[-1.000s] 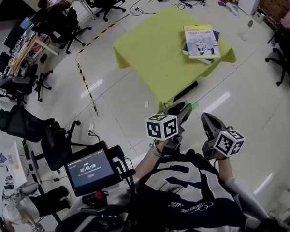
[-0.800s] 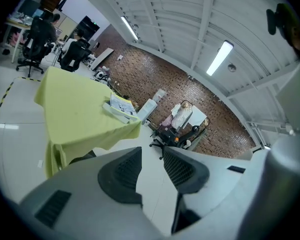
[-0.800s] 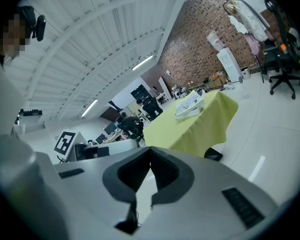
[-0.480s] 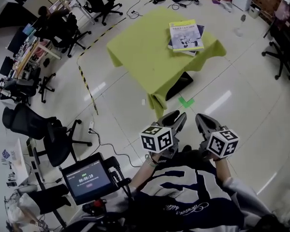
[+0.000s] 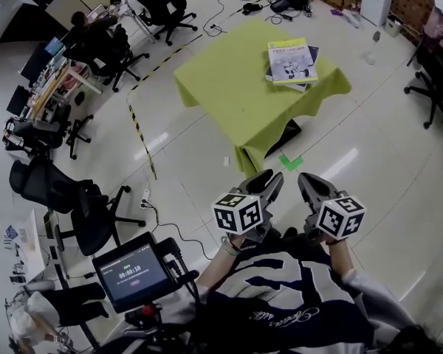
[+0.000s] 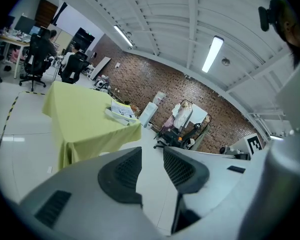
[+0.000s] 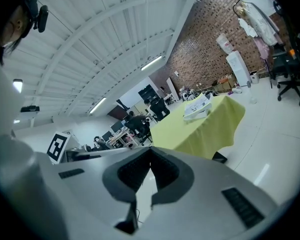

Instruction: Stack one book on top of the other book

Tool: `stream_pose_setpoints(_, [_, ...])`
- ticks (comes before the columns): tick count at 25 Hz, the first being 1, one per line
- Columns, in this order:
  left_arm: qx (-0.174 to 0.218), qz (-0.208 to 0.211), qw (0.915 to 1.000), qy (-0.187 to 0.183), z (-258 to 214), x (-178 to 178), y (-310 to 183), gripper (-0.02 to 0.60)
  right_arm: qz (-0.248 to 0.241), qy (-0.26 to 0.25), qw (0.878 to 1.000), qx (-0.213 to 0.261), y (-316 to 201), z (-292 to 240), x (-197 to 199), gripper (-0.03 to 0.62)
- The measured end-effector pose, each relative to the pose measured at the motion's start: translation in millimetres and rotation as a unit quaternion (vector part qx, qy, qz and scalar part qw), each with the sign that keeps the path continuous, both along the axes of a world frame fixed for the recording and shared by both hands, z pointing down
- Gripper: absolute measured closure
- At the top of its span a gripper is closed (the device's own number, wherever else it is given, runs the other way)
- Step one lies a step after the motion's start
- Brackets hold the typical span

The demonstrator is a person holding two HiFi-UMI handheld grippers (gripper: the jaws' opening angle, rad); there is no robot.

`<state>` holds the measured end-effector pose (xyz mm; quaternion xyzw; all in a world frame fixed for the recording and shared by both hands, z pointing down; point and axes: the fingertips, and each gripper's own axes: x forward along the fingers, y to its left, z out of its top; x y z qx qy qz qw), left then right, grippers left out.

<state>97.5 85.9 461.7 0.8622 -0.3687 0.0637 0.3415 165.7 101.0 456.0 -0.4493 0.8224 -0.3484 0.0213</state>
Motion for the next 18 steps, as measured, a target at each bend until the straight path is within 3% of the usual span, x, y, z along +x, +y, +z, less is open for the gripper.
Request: stream_pose_setpoints(18, [0.005, 0.017, 0.9998, 0.013, 9.6, -24.9, -1.7, 0.442, 0.007, 0.008, 1.0, -0.004, 4.7, 10.4, -33.1, 0.6])
